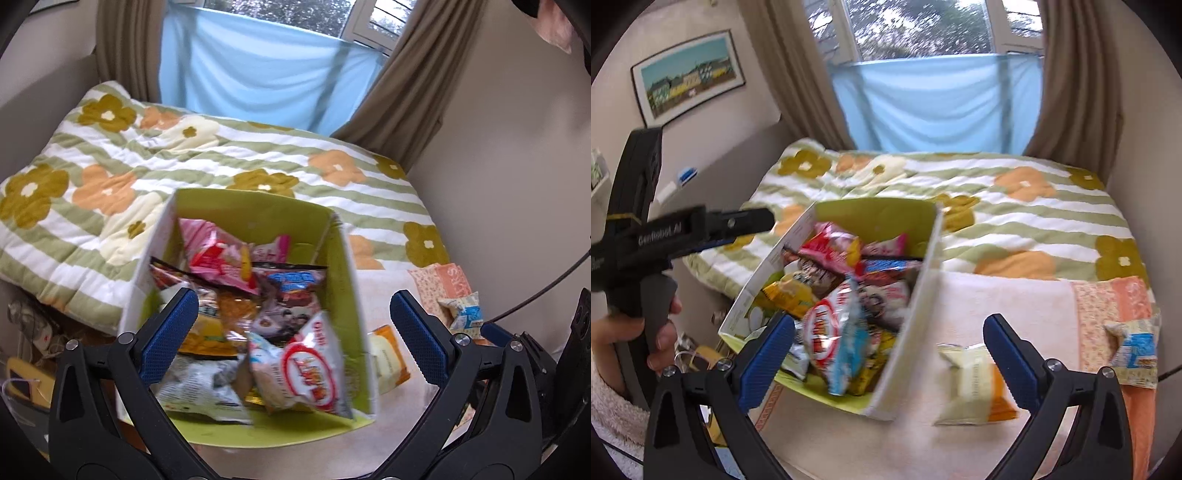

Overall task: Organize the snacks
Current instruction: 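Grasp the cream-orange pack with the left gripper while the right grasps the white pouch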

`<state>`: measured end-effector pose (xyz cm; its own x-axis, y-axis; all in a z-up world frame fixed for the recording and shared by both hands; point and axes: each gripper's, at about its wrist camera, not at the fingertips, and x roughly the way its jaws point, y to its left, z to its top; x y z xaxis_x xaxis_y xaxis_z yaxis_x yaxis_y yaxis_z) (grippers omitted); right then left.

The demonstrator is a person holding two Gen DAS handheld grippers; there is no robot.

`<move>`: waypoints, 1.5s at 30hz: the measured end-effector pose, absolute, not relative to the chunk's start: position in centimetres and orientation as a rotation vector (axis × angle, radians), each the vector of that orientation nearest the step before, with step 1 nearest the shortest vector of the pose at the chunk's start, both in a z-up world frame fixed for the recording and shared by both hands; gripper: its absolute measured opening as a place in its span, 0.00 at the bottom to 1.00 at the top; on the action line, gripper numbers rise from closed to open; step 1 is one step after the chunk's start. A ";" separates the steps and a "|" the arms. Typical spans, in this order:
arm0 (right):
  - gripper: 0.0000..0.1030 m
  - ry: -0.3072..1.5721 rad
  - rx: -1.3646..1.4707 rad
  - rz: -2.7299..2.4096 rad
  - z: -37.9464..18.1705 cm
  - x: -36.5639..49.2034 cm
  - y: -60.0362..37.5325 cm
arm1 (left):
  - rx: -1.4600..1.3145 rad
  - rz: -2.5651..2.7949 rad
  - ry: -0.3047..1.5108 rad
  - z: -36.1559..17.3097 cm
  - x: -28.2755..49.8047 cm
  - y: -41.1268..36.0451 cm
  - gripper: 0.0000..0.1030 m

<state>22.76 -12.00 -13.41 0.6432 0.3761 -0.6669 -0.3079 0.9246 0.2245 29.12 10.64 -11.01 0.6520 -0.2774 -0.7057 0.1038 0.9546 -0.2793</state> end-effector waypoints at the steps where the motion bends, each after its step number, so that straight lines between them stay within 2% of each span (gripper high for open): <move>1: 0.99 0.770 0.101 0.379 -13.1 22.6 -13.2 | -0.221 -0.222 0.831 -10.9 28.9 9.8 1.00; 10: 0.99 0.779 0.099 0.331 -12.2 20.3 -23.8 | -0.206 -0.277 0.866 -11.4 27.0 -2.5 1.00; 19: 0.99 0.831 0.059 0.316 -14.4 19.4 -32.8 | -0.201 -0.234 0.974 -16.3 24.9 -12.0 1.00; 24: 0.99 0.904 0.057 0.384 -18.3 19.0 -34.7 | -0.189 -0.164 1.036 -20.6 24.6 -13.5 1.00; 33: 0.99 1.015 -0.131 0.513 -25.6 18.1 -32.7 | -0.163 -0.094 1.164 -28.3 27.2 -13.2 1.00; 41: 0.99 1.059 -0.304 0.610 -30.0 18.2 -30.7 | -0.141 -0.079 1.218 -32.4 29.4 -12.6 0.99; 45: 0.99 1.077 -0.429 0.658 -31.9 18.1 -29.3 | -0.149 -0.099 1.243 -33.6 30.2 -12.5 0.88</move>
